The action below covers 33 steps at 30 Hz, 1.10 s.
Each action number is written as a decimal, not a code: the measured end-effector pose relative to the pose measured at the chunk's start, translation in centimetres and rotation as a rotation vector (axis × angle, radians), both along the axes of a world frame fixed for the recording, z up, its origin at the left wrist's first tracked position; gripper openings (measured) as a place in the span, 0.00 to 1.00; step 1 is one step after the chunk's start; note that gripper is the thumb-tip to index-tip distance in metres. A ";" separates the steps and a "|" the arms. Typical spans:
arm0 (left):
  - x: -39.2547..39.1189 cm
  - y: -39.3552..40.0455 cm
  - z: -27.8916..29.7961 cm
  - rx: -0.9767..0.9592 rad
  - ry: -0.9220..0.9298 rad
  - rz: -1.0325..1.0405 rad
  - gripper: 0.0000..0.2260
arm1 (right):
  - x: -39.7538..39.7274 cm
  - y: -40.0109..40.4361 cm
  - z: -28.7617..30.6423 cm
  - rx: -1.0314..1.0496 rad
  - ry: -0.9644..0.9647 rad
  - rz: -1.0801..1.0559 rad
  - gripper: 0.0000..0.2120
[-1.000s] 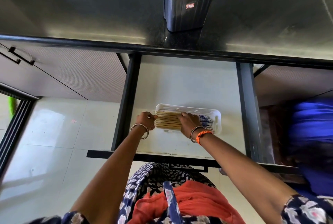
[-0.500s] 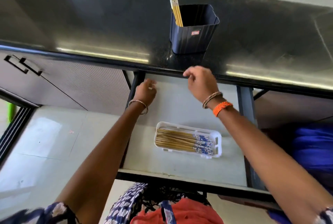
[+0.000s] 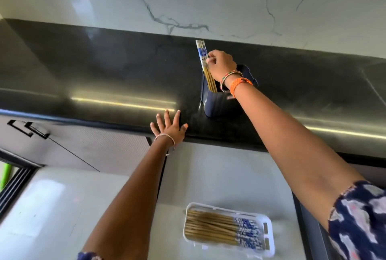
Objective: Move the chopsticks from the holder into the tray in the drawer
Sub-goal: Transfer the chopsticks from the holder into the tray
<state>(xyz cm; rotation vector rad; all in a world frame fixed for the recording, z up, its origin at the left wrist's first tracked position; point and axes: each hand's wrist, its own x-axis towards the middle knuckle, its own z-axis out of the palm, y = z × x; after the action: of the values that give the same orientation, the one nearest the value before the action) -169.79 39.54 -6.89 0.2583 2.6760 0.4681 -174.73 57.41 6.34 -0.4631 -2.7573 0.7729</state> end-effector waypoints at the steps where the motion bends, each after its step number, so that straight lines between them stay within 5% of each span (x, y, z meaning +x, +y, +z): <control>1: -0.1 0.2 -0.1 0.018 0.003 0.020 0.26 | -1.0 0.2 0.0 0.007 -0.059 -0.003 0.13; 5: -0.4 0.3 -0.1 0.023 -0.005 0.028 0.26 | -3.8 1.5 -1.0 -0.165 -0.105 0.036 0.11; 22: 0.0 0.1 0.6 -0.020 -0.007 -0.010 0.26 | 1.4 3.9 3.7 -0.700 0.560 -0.170 0.06; 27: 1.0 -0.9 -0.4 -0.041 0.086 -0.061 0.26 | 8.6 3.8 6.0 -1.353 0.834 -0.205 0.09; 30: 2.1 -2.4 -0.5 0.023 0.258 -0.133 0.23 | 15.4 3.1 2.0 -1.709 0.774 -0.191 0.09; 33: 5.6 -3.9 -0.6 0.318 0.376 -0.126 0.17 | 21.8 1.1 -6.4 -1.850 0.620 -0.430 0.10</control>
<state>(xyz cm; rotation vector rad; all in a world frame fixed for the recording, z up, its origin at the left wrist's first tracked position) -164.17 35.68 -7.44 0.6617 2.9080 0.8813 -152.93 58.51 -0.05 -0.7703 -0.6711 2.4619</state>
